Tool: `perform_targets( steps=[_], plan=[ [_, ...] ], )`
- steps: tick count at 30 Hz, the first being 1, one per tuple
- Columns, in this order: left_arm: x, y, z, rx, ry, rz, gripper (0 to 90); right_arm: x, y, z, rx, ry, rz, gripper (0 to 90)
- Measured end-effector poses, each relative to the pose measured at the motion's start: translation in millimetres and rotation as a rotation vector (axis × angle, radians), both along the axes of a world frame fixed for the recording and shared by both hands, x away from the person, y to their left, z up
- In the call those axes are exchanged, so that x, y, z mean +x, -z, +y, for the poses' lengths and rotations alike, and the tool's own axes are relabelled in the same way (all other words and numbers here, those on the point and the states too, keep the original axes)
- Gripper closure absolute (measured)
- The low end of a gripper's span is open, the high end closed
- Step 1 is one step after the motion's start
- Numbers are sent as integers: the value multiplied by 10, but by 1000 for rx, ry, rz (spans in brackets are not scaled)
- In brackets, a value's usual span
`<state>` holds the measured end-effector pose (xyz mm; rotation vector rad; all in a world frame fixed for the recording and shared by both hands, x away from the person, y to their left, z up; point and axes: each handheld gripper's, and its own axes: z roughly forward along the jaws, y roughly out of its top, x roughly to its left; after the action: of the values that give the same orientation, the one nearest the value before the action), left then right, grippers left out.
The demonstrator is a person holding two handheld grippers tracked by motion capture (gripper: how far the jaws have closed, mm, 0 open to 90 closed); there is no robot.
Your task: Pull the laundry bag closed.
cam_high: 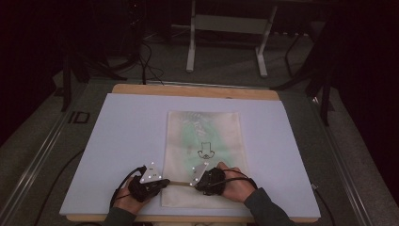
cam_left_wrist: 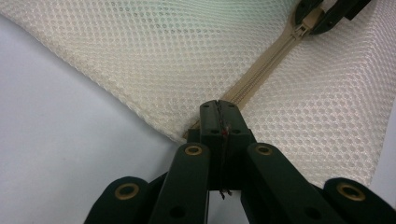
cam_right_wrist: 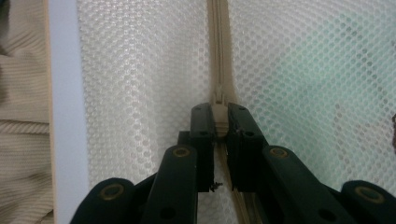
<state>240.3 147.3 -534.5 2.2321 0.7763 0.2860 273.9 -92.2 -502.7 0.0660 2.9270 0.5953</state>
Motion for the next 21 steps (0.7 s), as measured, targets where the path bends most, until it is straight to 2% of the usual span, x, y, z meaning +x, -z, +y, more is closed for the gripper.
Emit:
perform_targets(
  steps=[9,21],
  plan=[
    [0,1,1,-3,-1,2,895,-4,-1,-79,11,11,5,820],
    [-1,1,-1,-1,-2,0,895,-20,-13,-126,1,16,4,820]
  ],
)
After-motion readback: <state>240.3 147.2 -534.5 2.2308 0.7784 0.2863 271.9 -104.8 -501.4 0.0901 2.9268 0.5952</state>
